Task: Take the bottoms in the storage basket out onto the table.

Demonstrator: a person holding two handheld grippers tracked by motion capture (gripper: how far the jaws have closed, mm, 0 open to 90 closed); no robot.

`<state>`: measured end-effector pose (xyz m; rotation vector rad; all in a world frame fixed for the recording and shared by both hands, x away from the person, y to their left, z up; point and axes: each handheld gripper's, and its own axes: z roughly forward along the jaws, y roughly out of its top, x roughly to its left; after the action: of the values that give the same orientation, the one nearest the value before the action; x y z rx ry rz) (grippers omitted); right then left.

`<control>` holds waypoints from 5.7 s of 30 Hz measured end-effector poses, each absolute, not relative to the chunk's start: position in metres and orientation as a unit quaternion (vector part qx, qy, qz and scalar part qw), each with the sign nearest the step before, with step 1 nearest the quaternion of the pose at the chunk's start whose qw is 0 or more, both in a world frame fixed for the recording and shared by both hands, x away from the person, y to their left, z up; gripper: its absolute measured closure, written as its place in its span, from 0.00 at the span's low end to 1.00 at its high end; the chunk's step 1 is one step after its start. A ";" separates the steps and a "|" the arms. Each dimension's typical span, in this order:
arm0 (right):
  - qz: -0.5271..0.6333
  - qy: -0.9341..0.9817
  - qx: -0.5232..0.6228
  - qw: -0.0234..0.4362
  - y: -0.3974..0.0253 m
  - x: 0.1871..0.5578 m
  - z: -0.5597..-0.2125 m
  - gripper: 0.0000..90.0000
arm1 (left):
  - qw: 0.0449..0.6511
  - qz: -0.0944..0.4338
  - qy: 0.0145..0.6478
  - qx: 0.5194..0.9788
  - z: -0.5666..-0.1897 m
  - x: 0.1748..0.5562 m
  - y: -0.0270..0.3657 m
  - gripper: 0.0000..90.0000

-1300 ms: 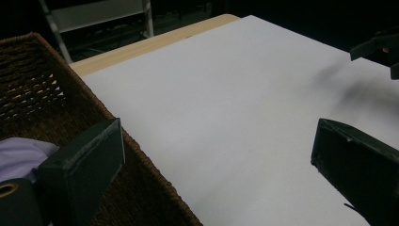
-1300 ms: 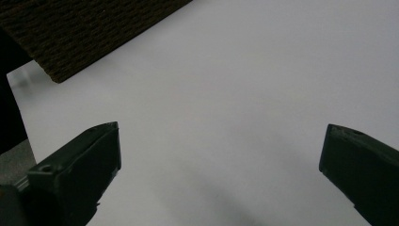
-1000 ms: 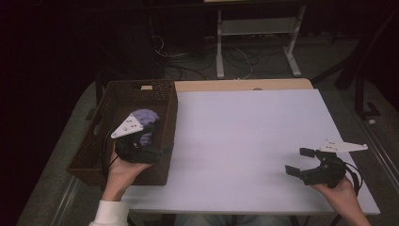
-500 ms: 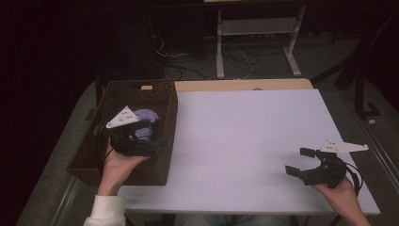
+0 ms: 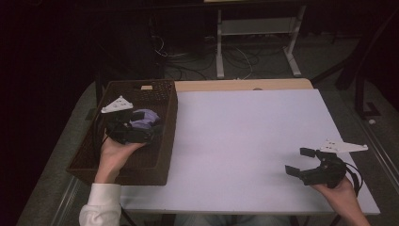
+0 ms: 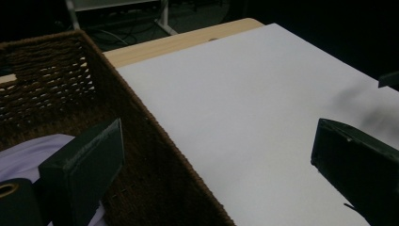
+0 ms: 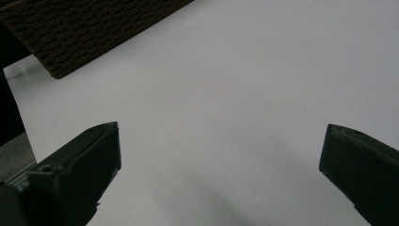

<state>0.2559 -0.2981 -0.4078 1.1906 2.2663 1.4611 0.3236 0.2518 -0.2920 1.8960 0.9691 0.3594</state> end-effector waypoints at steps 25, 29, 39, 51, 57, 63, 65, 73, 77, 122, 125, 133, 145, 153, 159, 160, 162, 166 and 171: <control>0.493 0.766 0.401 0.100 -0.297 0.255 -0.407 0.00 | 0.448 0.153 0.431 0.768 -0.277 0.352 0.274 0.03; 0.493 0.766 0.400 0.099 -0.297 0.254 -0.407 0.00 | 0.441 0.152 0.441 0.767 -0.277 0.358 0.278 0.03; 0.494 0.765 0.402 0.099 -0.298 0.254 -0.408 0.00 | 0.433 0.151 0.466 0.757 -0.281 0.372 0.289 0.03; 0.494 0.765 0.402 0.099 -0.298 0.253 -0.408 0.00 | 0.423 0.149 0.487 0.750 -0.285 0.389 0.297 0.03; 0.495 0.764 0.402 0.100 -0.298 0.253 -0.408 0.00 | 0.426 0.145 0.495 0.743 -0.291 0.400 0.303 0.03; 0.496 0.763 0.403 0.101 -0.299 0.253 -0.407 0.00 | 0.430 0.143 0.516 0.727 -0.299 0.408 0.315 0.03; 0.496 0.762 0.403 0.102 -0.299 0.253 -0.407 0.00 | 0.446 0.135 0.524 0.713 -0.302 0.410 0.318 0.03; 0.496 0.762 0.403 0.101 -0.299 0.253 -0.407 0.00 | 0.444 0.139 0.544 0.698 -0.309 0.418 0.325 0.03; 0.497 0.762 0.402 0.103 -0.300 0.253 -0.407 0.00 | 0.429 0.138 0.556 0.699 -0.317 0.423 0.327 0.03; 0.493 0.766 0.398 0.106 -0.298 0.253 -0.408 0.00 | 0.270 0.049 0.603 0.749 -0.395 0.447 0.326 0.00; 0.493 0.766 0.399 0.107 -0.298 0.252 -0.408 0.00 | 0.261 0.032 0.611 0.747 -0.398 0.448 0.326 0.00; 0.493 0.766 0.399 0.107 -0.298 0.252 -0.407 0.00 | 0.258 0.018 0.617 0.743 -0.398 0.448 0.326 0.13; 0.493 0.766 0.398 0.108 -0.298 0.252 -0.407 0.00 | 0.251 0.007 0.622 0.742 -0.394 0.447 0.329 0.50; 0.494 0.765 0.399 0.109 -0.298 0.252 -0.407 0.00 | 0.261 -0.001 0.637 0.726 -0.389 0.447 0.331 0.67; 0.495 0.764 0.399 0.109 -0.298 0.252 -0.407 0.00 | 0.266 0.002 0.633 0.727 -0.373 0.446 0.329 0.69; 0.496 0.764 0.399 0.108 -0.299 0.252 -0.407 0.00 | 0.268 0.000 0.634 0.725 -0.368 0.446 0.329 0.69; 0.496 0.764 0.398 0.109 -0.299 0.252 -0.407 0.00 | 0.271 -0.001 0.633 0.725 -0.361 0.445 0.329 0.69; 0.490 0.768 0.396 0.115 -0.298 0.252 -0.407 0.00 | 0.284 0.004 0.626 0.726 -0.344 0.442 0.328 0.69; 0.491 0.767 0.397 0.114 -0.297 0.252 -0.407 0.00 | 0.298 0.014 0.610 0.735 -0.329 0.436 0.324 0.68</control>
<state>0.2517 -0.2974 -0.4070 1.1643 2.2492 1.4406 0.4364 0.3244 -0.3295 1.9521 1.6200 0.0371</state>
